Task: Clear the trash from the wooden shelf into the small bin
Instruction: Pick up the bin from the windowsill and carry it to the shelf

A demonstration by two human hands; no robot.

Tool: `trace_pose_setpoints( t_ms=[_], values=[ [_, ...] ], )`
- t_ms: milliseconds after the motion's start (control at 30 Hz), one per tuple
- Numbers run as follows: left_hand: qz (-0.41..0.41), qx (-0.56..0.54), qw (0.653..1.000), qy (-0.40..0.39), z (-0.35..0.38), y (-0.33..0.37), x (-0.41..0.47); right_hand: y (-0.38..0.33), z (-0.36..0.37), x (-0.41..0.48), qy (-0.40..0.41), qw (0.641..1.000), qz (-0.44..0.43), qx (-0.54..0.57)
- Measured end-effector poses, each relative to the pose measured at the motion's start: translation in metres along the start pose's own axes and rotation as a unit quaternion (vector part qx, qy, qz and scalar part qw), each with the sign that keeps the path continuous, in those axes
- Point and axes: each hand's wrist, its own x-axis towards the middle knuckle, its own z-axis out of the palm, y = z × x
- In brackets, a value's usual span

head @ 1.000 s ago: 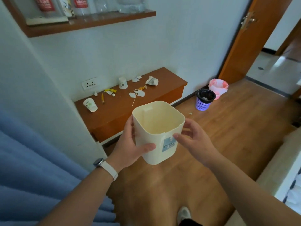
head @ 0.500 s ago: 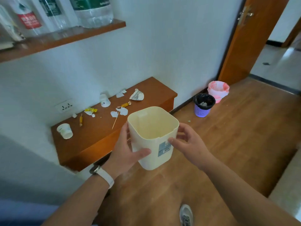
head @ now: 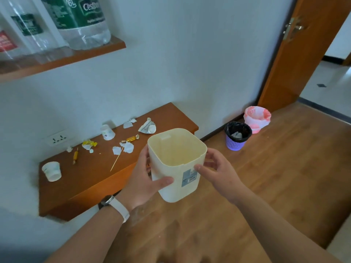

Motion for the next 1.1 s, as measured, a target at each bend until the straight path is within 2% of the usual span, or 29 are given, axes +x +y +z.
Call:
trace_pose_setpoints(
  t_ms=[267,467,800,1100],
  values=[
    [-0.015,0.005,1.000,-0.011,-0.007,-0.016,0.060,0.005,0.000,0.060,-0.008,1.000,0.018,-0.006],
    [-0.012,-0.008,1.000,-0.016,-0.013,-0.036,0.136,0.006,-0.002,0.128,0.024,0.999,0.033,-0.020],
    [-0.005,-0.037,0.999,-0.009,-0.077,-0.061,0.262,-0.019,0.031,0.274,0.034,0.997,0.034,-0.052],
    [-0.005,-0.040,0.999,-0.024,-0.109,-0.087,0.319,-0.021,0.055,0.343,0.013,0.996,0.066,-0.055]
  ],
)
